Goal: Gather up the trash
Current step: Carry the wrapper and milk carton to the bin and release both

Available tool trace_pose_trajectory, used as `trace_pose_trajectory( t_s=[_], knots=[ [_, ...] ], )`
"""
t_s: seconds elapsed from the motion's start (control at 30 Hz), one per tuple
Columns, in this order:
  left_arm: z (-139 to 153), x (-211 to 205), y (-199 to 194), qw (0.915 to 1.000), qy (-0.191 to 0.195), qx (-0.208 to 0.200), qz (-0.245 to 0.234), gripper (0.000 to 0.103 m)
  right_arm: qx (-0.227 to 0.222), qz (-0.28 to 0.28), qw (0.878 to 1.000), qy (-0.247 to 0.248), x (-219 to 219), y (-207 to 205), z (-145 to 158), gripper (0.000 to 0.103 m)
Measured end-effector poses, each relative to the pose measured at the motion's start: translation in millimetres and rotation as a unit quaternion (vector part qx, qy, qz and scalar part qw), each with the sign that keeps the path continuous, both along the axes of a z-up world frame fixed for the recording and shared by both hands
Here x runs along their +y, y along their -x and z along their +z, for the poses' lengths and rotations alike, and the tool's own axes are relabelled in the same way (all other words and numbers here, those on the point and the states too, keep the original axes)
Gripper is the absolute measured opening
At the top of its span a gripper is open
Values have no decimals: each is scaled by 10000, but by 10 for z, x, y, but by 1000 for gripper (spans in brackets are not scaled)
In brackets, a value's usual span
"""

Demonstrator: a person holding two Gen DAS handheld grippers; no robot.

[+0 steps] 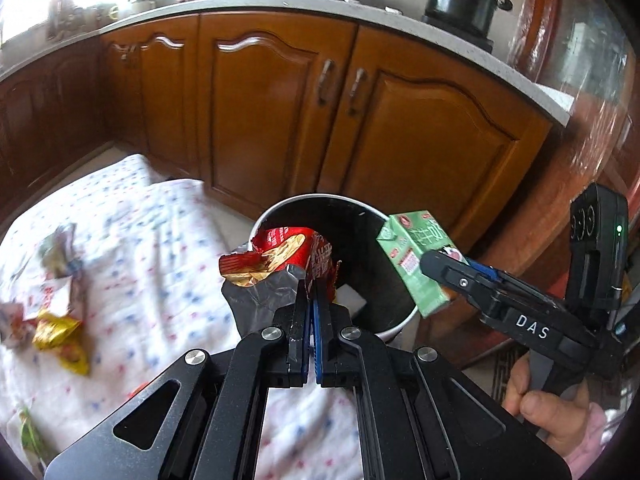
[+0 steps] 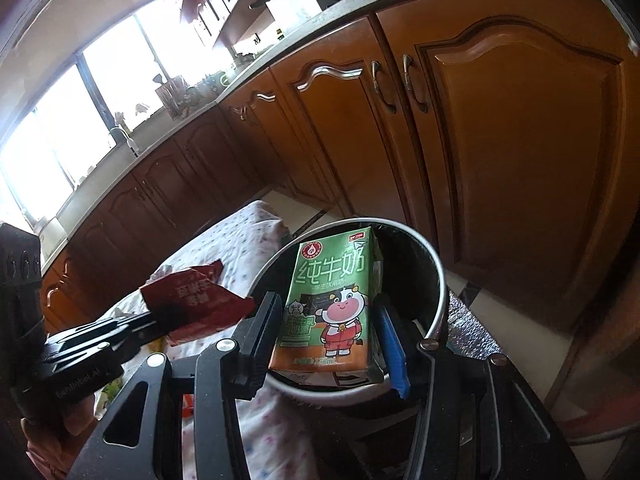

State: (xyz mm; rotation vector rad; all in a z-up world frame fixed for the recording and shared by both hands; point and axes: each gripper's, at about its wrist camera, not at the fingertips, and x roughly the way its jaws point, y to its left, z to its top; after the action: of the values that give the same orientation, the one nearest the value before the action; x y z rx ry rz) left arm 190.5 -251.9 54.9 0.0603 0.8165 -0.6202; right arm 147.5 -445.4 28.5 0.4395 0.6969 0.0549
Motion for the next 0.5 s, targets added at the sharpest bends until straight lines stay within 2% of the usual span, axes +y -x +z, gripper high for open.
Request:
trace_pose_trajectory(
  t_s=[0.4, 0.5],
  knots=[
    [-305, -440, -373, 9982, -270, 498, -215, 1, 330, 52, 9994, 129, -111, -314, -194, 48],
    [-342, -500, -427, 9978, -297, 544, -221, 1, 404, 17, 9992, 38, -152, -344, -253, 51]
  ],
)
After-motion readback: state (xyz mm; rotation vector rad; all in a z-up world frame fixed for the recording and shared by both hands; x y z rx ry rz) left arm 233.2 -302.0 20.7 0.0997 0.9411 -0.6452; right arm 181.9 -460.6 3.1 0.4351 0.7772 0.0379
